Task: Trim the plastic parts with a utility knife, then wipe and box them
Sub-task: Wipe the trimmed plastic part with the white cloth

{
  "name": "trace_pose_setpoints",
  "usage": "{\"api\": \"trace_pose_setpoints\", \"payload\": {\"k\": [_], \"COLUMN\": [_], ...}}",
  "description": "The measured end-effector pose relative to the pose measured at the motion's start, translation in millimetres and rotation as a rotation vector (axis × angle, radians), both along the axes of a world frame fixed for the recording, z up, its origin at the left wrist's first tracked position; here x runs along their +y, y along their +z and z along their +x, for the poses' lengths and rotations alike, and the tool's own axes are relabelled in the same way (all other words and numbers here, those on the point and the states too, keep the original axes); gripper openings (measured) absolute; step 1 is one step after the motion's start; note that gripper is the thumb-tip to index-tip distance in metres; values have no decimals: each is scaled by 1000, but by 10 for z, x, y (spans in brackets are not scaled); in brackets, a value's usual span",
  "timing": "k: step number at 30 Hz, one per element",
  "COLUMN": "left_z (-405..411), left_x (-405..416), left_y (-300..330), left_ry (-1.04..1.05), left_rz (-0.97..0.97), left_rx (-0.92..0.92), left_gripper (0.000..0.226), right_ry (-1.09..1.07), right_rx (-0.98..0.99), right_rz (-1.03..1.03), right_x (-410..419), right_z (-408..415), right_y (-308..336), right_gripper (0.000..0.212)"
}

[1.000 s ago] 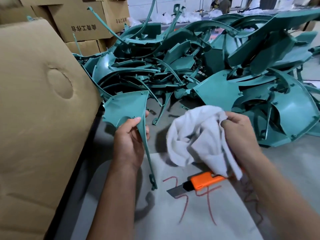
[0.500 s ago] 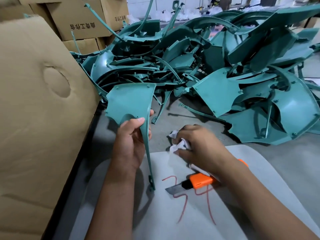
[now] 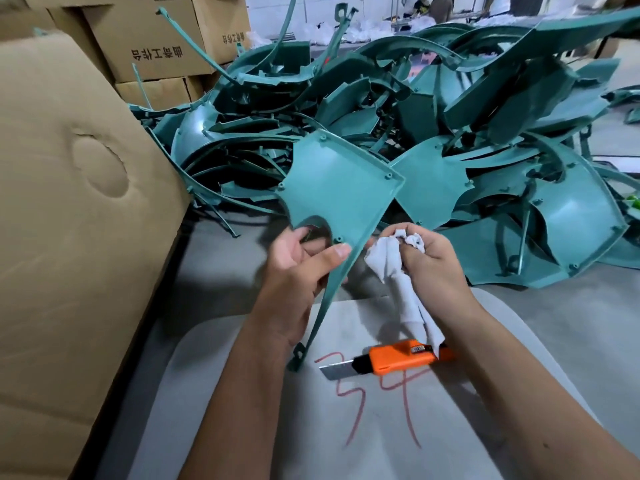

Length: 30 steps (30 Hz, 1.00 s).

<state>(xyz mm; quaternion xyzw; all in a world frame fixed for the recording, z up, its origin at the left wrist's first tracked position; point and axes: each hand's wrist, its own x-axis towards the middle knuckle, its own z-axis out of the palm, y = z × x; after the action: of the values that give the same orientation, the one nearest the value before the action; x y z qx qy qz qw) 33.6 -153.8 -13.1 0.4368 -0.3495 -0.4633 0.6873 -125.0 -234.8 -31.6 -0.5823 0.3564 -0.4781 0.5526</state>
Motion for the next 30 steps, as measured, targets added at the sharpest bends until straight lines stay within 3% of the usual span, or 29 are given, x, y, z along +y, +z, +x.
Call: {"api": "trace_pose_setpoints", "payload": {"k": [4, 6, 9, 12, 14, 15, 17, 19, 23, 25, 27, 30], "left_z": [-137, -149, -112, -58, -23, -7, 18, 19, -59, -104, -122, -84], "left_x": [-58, -88, -120, -134, -138, -138, -140, -134, -142, -157, -180, -212], "left_y": [-102, -137, -164, -161, -142, -135, -137, -154, -207, -242, -289, -293], "left_ry": [-64, -47, 12, 99, 144, 172, 228, 246, 249, 246, 226, 193], "left_rz": [-64, -95, -134, -141, -162, -181, -229, -277, -342, -336, -335, -329], "left_rx": [-50, -74, -104, -120, -172, -218, -347, -480, -645, -697, -765, -830], "left_gripper": [48, 49, 48, 44, 43, 44, 50, 46, 24, 23, 26, 27], "right_ry": [97, 218, 495, 608, 597, 557, 345, 189, 176, 101, 7, 28], "right_rx": [-118, -343, -592, -686, -752, -717, -514, -365, -515, -442, -360, -465], "right_rz": [173, 373, 600, 630, 681, 670, 543, 446, 426, 381, 367, 408], "right_x": [130, 158, 156, 161, 159, 141, 66, 44, 216, 252, 237, 193], "right_z": [76, 73, -64, -135, -118, -103, -99, -62, 99, 146, 114, 84], "right_y": [39, 94, 191, 210, 190, 174, 118, 83, 102, 121, 140, 124], "right_gripper": [24, 25, 44, 29, 42, 36, 13, 15, 15, 35, 42, 18]}}
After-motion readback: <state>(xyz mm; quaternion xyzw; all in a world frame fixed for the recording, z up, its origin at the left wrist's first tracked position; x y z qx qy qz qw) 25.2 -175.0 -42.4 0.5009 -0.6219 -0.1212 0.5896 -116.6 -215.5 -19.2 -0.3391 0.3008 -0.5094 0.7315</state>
